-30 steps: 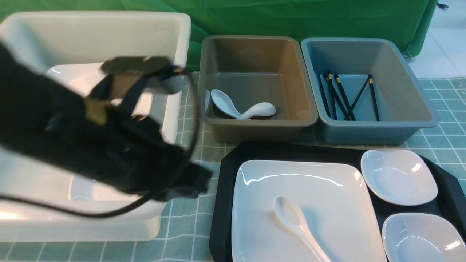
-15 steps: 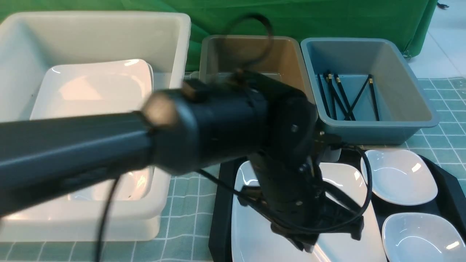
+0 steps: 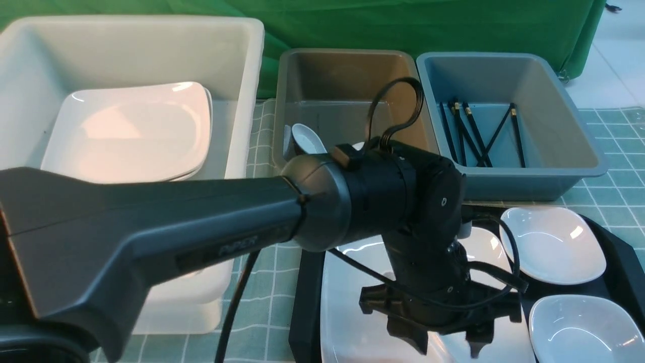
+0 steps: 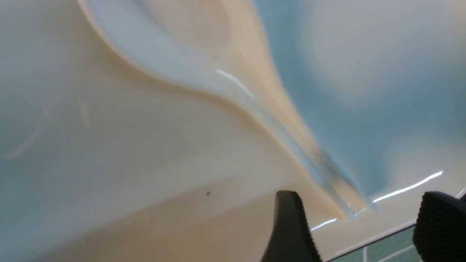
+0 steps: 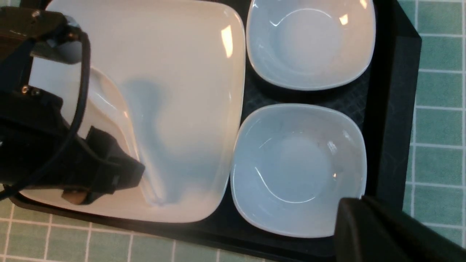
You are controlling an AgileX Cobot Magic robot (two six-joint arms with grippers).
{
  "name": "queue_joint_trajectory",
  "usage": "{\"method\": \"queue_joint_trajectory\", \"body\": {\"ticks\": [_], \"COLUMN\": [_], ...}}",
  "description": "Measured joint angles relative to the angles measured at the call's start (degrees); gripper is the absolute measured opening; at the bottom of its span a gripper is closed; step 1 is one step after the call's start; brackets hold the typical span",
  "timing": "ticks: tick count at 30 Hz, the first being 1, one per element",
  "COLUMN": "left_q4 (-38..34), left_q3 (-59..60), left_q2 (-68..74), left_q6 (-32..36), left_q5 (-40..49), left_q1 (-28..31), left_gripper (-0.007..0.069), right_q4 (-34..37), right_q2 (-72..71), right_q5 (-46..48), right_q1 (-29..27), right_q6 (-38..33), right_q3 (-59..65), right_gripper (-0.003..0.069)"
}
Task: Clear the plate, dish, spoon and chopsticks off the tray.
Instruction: Use the left arm to grab a soup spoon from the plate
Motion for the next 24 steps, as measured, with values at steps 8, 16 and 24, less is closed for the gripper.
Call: {"method": "queue_joint_trajectory", "body": {"ticks": [8, 16, 24], "left_q4": [-0.89, -0.89, -0.94], "left_q3": [-0.38, -0.38, -1.43], "left_q2": [2.98, 3.70, 5.20], "left_q6": [-2.43, -4.58, -5.29], "left_q5": [0.17, -0.96, -0.98], "left_q1": [0.00, 0.00, 0.00], "left_gripper": [0.0452, 0.0435, 0.0353], "right_q4": [0.00, 0.00, 0.00], "right_q2": [0.00, 0.00, 0.00], "right_q5": [-0.56, -0.56, -0.56], "right_q1": [0.00, 0.00, 0.00], "right_q6": [-0.20, -1.18, -1.37], "right_q3": [0.00, 0.00, 0.00], "right_gripper": [0.0022, 0.0022, 0.0022]}}
